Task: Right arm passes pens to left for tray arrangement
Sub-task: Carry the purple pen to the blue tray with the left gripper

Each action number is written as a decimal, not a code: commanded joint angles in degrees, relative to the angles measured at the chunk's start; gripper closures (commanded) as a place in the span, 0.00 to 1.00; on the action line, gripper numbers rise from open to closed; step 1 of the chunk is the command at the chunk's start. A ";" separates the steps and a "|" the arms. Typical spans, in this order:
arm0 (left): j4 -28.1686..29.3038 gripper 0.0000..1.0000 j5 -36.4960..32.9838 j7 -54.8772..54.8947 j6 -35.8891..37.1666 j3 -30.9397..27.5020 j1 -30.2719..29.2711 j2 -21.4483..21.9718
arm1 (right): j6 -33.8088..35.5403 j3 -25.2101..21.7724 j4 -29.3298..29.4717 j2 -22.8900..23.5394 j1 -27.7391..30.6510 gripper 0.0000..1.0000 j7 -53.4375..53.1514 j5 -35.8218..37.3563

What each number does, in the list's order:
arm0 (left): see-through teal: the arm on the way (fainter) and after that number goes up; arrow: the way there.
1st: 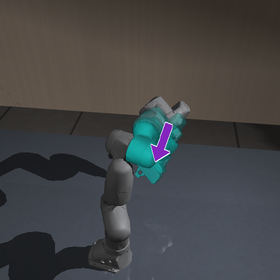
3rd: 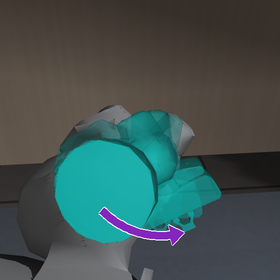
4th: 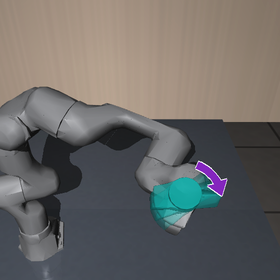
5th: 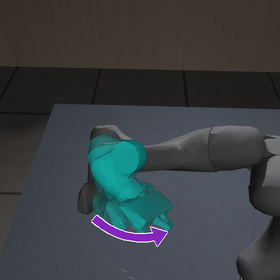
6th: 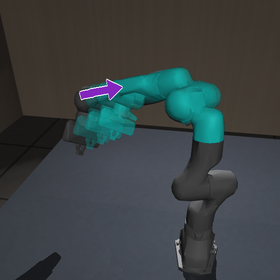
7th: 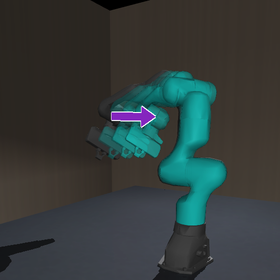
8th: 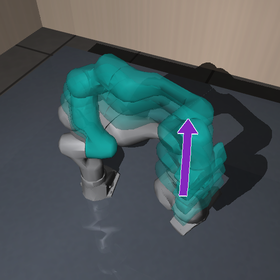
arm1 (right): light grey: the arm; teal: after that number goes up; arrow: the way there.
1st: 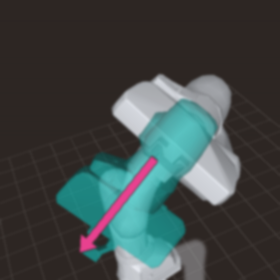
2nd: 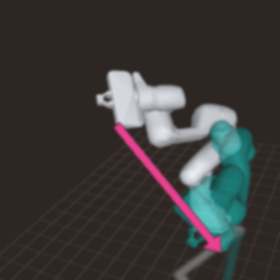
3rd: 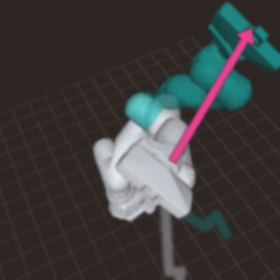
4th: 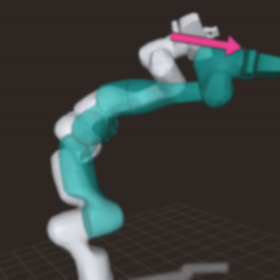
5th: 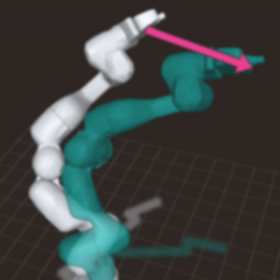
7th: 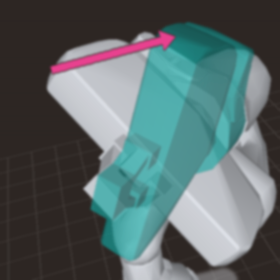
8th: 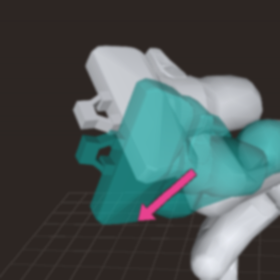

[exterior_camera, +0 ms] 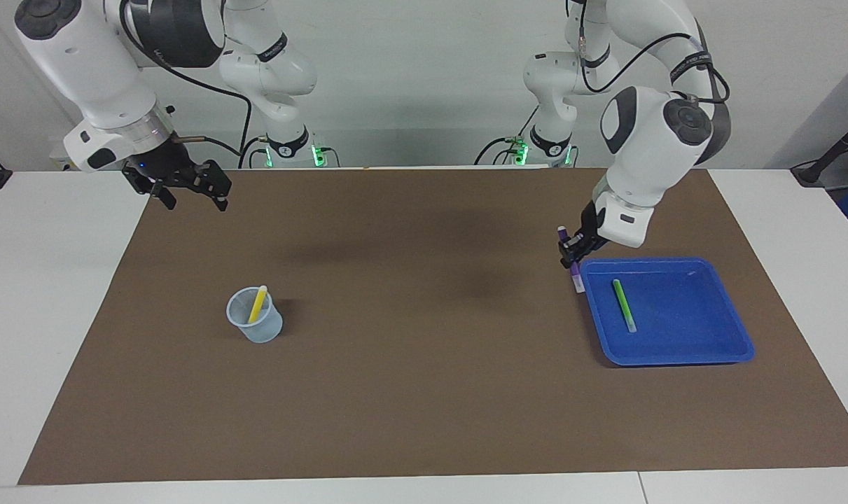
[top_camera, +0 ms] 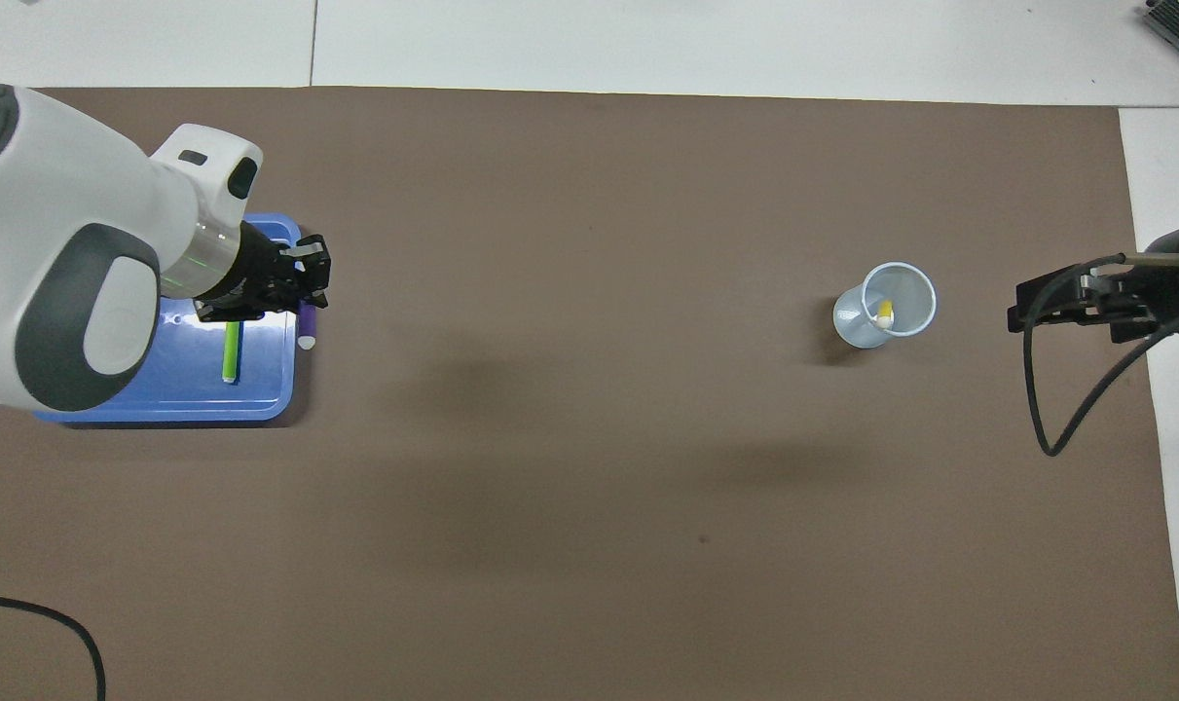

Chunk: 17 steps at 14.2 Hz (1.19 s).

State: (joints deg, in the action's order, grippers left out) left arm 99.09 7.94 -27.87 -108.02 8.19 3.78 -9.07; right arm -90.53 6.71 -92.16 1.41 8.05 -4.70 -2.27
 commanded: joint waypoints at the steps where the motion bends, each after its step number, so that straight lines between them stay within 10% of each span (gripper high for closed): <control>1: 2.06 1.00 -1.17 9.20 0.71 0.60 -4.20 1.60 | -1.84 -0.99 -2.41 -2.02 0.12 0.00 0.66 0.95; 17: 11.03 1.00 -7.94 36.65 -24.23 0.60 -19.07 -7.80 | -3.60 -1.26 -2.32 -3.17 0.39 0.00 3.65 1.39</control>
State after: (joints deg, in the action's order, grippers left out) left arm 107.67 1.14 7.00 -128.54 8.21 -14.05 -16.83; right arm -93.48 5.29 -92.50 -0.41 8.05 -2.63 -2.21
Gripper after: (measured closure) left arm 0.824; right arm 0.000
